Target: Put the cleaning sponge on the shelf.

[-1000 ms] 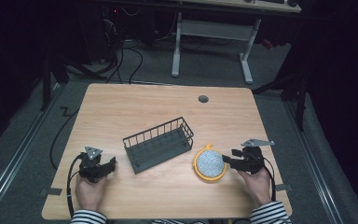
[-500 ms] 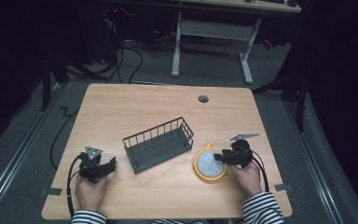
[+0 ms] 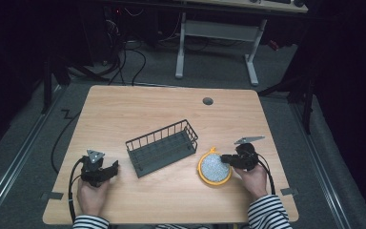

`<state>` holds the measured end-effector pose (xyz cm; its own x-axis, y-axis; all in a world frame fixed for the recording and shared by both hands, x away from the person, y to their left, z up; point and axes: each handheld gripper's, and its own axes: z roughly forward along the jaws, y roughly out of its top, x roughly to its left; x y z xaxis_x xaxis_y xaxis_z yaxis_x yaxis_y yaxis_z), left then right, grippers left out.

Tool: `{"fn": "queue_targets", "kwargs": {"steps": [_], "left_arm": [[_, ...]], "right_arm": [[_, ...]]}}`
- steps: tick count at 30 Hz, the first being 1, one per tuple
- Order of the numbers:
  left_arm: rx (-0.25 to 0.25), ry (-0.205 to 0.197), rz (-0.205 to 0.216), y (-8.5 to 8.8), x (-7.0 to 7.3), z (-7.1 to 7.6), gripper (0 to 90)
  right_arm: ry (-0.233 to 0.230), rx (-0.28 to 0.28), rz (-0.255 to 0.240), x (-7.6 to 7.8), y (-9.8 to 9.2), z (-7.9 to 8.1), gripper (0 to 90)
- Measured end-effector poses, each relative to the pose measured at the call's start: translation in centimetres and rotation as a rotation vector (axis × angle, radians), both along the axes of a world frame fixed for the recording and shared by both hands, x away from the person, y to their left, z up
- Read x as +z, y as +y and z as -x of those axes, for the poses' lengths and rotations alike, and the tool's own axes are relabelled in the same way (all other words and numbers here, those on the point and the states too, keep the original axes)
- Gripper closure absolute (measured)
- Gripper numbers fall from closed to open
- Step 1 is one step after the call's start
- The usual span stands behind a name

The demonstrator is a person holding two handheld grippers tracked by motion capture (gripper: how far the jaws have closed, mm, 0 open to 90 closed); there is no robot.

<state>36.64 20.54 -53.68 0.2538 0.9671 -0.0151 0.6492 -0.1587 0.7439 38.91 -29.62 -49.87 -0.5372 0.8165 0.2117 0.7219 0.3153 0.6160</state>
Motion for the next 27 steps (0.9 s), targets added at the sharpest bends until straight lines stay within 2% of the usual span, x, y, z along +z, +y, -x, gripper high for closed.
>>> {"fn": "queue_targets", "kwargs": {"steps": [3,6,9,14,17,19,20,24,27], "left_arm": [[0.000,0.000,0.000,0.0,0.0,0.0,30.9],[0.000,0.000,0.000,0.0,0.0,0.0,30.8],[-0.001,0.000,0.000,0.0,0.0,0.0,30.8],[-0.002,0.000,0.000,0.0,0.0,0.0,30.5],[-0.002,0.000,-0.001,0.0,0.0,0.0,30.3],[-0.002,0.000,-0.001,0.0,0.0,0.0,30.3],[-0.002,0.000,-0.001,0.0,0.0,0.0,30.3],[-0.002,0.000,-0.001,0.0,0.0,0.0,30.3],[-0.002,0.000,-0.001,0.0,0.0,0.0,30.3]], "right_arm": [[-0.009,0.002,-0.013,0.2,-0.1,0.2,83.4],[-0.047,0.008,-0.036,1.1,-0.3,0.6,83.6],[-0.065,0.014,-0.054,1.8,-0.6,0.9,83.8],[-0.094,0.013,-0.053,2.7,-1.1,1.3,83.9],[-0.134,0.009,-0.070,4.0,-1.6,1.7,83.9],[-0.140,0.010,-0.076,4.2,-1.7,1.7,83.9],[-0.152,0.013,-0.082,5.0,-1.8,1.8,83.9],[-0.173,0.023,-0.094,6.0,-1.8,1.8,83.9],[-0.203,0.038,-0.109,7.5,-1.5,1.7,83.9]]}}
